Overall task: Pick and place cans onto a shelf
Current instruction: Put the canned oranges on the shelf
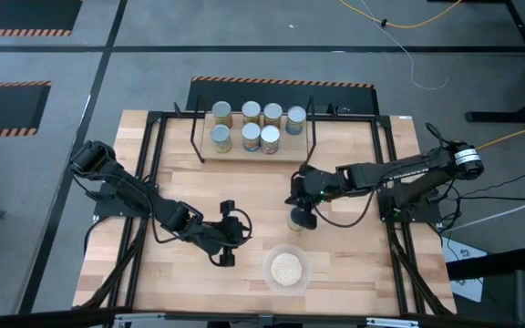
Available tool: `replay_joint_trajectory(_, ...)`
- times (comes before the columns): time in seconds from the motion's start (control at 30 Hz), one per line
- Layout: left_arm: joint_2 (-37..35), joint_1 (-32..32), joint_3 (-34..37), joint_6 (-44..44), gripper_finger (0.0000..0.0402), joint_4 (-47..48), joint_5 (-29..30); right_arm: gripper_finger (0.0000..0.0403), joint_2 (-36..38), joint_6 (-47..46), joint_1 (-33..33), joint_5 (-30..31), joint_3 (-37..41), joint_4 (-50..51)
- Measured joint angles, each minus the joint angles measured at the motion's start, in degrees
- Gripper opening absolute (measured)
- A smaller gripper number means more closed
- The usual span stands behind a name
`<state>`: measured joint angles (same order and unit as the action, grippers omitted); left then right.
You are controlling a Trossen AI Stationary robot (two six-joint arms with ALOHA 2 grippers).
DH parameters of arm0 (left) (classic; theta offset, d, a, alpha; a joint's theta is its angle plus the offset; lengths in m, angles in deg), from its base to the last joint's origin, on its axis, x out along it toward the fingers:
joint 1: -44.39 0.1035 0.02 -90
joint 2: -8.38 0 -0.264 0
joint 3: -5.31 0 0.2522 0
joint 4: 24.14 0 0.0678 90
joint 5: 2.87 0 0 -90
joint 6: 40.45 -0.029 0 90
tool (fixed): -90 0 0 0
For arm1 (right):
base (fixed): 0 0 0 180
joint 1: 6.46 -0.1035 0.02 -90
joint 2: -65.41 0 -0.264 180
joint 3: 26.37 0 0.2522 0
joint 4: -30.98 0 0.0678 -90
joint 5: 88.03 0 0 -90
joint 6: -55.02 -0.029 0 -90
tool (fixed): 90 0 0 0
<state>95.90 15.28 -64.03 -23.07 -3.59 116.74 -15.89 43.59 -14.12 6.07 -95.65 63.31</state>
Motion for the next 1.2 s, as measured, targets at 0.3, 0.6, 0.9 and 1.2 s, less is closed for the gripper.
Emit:
replay_joint_trajectory(0.3,0.0,0.0,0.0,0.0,0.0086,0.0,0.0,0.0055,0.1,-3.3,-2.1,-8.0,-7.1,0.1)
replay_joint_trajectory(0.6,0.0,0.0,0.0,0.0,0.0086,0.0,0.0,0.0148,0.1,-13.9,-2.3,-10.3,-8.6,0.8)
replay_joint_trajectory(0.9,0.0,0.0,0.0,0.0,0.0086,0.0,0.0,0.0152,0.1,-17.4,-7.2,-17.3,-8.6,2.4)
replay_joint_trajectory(1.2,0.0,0.0,0.0,-1.5,0.0086,0.0,0.0,0.0152,0.1,-23.5,-13.7,0.2,-8.6,15.3)
